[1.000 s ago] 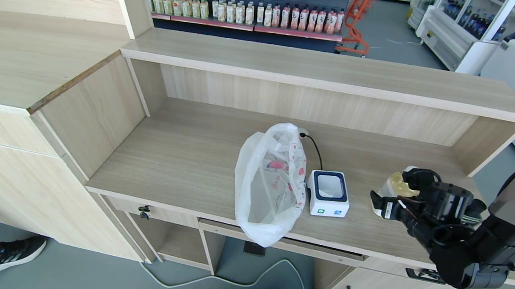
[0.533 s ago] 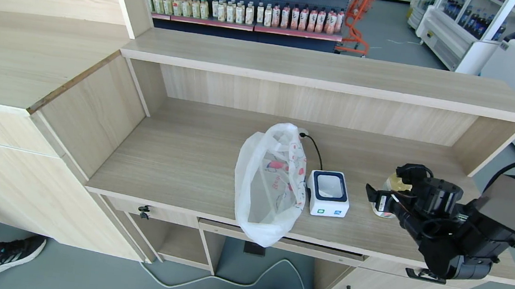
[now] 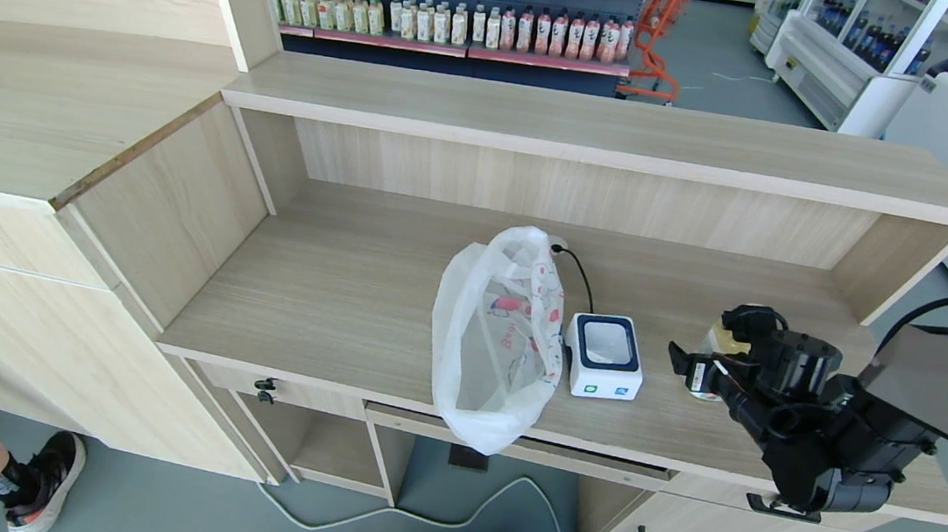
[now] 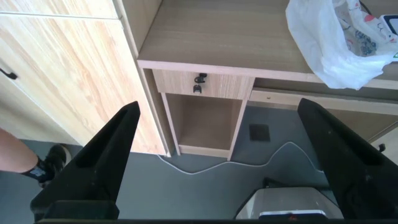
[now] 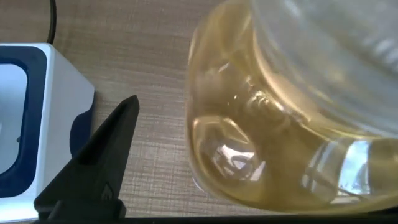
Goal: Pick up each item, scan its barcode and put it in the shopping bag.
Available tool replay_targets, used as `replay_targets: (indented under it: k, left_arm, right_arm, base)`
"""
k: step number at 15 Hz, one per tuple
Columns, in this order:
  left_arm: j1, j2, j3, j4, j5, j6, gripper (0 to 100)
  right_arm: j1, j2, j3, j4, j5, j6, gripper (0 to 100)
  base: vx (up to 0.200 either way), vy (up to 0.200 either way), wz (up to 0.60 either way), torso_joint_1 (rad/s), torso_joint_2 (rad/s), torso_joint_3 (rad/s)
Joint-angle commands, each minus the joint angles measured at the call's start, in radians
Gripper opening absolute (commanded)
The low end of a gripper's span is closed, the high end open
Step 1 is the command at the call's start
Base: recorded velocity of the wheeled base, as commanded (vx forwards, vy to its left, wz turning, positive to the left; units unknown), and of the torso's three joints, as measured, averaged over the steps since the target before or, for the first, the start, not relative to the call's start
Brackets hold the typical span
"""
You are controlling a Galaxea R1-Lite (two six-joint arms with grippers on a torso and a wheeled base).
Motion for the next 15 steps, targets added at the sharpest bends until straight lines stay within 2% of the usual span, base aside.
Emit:
replay_targets:
  k: [1,11,13,15]
  left_arm:
    - [0.000,0.000,-0.001,0.000,0.000,0.000,100]
    - [0.000,0.000,0.001,0.000,0.000,0.000,100]
    - [0.000,0.000,-0.001,0.000,0.000,0.000,100]
    - [0.000,0.000,0.001,0.000,0.000,0.000,100]
  right_arm:
    - [-0.004,0.006,-0.007,-0.001,0.002,-0.009,0]
    - [-0.079,0.023,0.013,-0.047,0.005,-0.055,0]
    - [-0.085,-0.011,-0.001,-0.044,0.041,-0.052,0]
    - [-0.086,-0.168,0.002,0.055,0.124,-0.041,0]
  base:
    - [0.000,0.000,0.00,0.000,0.00,0.000]
    - [0.000,0.000,0.00,0.000,0.00,0.000]
    - [0.000,0.000,0.00,0.000,0.00,0.000]
    - [0.000,0.000,0.00,0.000,0.00,0.000]
